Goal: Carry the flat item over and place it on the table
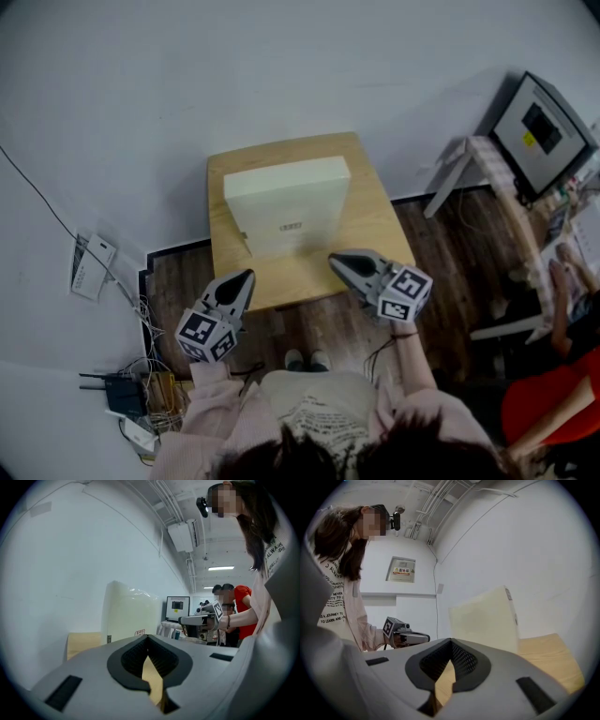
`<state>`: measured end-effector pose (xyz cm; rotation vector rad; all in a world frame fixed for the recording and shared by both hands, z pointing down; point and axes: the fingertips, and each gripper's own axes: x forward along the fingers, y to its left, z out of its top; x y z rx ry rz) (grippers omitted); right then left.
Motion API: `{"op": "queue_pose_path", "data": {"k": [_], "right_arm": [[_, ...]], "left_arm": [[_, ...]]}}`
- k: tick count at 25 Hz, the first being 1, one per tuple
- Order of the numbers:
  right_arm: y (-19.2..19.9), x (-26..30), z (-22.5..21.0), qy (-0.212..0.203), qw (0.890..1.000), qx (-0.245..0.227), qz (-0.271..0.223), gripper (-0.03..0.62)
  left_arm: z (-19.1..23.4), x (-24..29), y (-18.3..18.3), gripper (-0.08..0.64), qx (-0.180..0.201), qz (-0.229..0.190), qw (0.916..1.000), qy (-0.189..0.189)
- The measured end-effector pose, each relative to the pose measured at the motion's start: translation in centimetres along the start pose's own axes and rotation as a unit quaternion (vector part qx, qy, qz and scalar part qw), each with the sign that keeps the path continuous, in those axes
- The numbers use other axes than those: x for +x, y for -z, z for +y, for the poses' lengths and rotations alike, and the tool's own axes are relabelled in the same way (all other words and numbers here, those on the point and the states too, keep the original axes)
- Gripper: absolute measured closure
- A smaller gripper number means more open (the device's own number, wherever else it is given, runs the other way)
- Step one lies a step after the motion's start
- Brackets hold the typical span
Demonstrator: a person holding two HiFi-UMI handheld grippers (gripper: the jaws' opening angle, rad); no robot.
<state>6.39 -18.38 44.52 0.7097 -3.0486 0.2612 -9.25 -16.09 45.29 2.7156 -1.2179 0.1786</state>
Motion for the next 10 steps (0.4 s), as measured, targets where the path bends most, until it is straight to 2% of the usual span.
{"op": "queue_pose_path", "data": {"k": [10], "right_arm": [[0.13, -0.22, 0.48, -0.003, 1.000, -0.002, -0.002, 0.601]], "left_arm": [[-0.23, -0.53, 0.04, 0.568, 0.003, -0.001, 1.0000, -0.003]]}}
